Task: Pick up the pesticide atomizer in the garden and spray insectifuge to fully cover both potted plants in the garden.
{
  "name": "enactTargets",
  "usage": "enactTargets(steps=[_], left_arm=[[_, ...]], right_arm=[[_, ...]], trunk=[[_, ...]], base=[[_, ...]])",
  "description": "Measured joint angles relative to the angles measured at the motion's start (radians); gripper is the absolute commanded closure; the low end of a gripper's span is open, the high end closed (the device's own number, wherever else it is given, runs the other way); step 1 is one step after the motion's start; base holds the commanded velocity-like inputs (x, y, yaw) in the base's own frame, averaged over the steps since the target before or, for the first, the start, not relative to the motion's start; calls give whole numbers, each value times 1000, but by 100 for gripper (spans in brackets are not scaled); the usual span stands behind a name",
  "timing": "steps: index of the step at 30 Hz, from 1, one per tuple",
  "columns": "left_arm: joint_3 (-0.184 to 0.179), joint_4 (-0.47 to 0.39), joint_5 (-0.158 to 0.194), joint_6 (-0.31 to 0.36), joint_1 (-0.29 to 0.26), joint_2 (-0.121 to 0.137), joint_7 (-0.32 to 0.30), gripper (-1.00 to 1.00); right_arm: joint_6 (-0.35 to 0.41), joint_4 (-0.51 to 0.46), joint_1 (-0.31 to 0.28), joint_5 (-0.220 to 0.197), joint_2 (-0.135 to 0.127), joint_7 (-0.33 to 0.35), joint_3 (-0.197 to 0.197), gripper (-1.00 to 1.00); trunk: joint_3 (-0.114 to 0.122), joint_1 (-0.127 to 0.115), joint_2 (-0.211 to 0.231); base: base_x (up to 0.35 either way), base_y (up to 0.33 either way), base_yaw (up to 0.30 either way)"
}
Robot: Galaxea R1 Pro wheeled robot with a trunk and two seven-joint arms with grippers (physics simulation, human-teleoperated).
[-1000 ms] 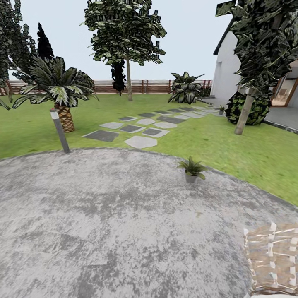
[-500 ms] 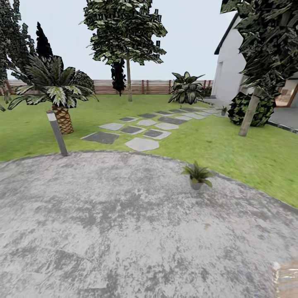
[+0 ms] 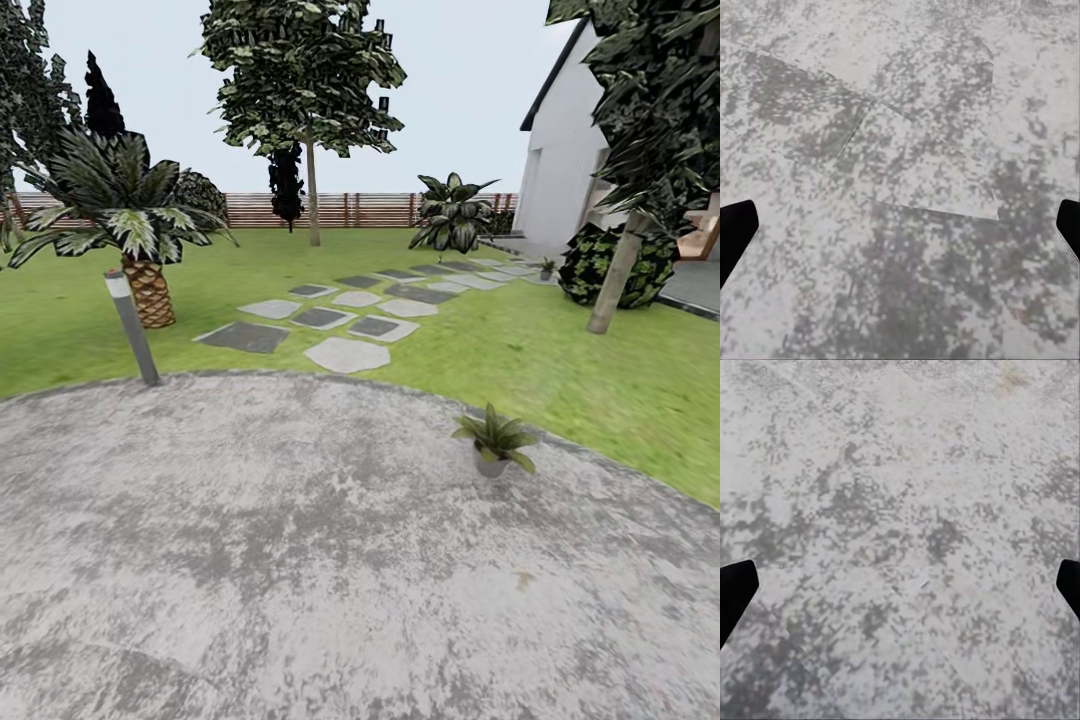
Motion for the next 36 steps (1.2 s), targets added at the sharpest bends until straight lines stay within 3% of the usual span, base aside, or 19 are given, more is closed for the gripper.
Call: enactTargets(steps=[36], left_arm=[[0, 0, 0, 0, 0, -1, -1, -100]], right_arm=[[0, 0, 0, 1, 0, 0, 3, -100]], trunk=[[0, 0, 0]], base=[[337, 79, 0]])
